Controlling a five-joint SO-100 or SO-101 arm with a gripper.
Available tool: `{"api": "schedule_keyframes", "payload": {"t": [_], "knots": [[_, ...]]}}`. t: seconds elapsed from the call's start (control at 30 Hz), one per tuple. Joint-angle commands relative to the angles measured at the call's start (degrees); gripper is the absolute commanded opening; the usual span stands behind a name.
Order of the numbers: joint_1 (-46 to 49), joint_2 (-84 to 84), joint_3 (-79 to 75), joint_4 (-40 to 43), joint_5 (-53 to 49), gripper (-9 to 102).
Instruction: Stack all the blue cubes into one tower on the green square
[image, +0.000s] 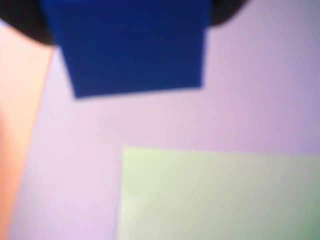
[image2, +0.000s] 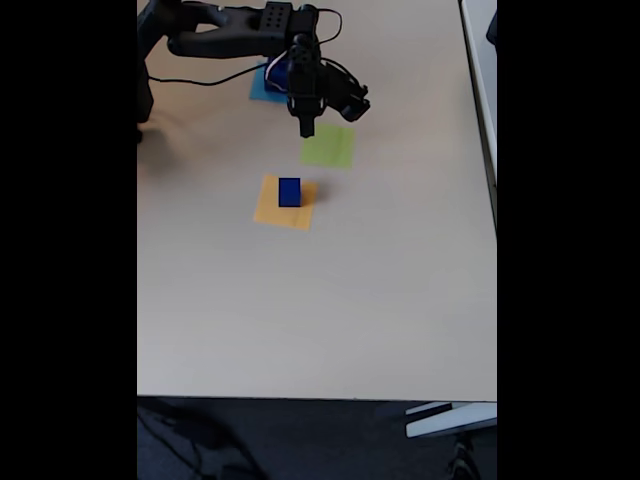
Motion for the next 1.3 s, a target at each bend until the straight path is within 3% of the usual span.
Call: {"api": "schedule_keyframes", "payload": {"t": [0.0,1.27], "knots": [[3.16,5.45,-0.09,-0.26,-2.99,3],[13.89,8.7,6.77,-5.1,-21.27,2]]}}
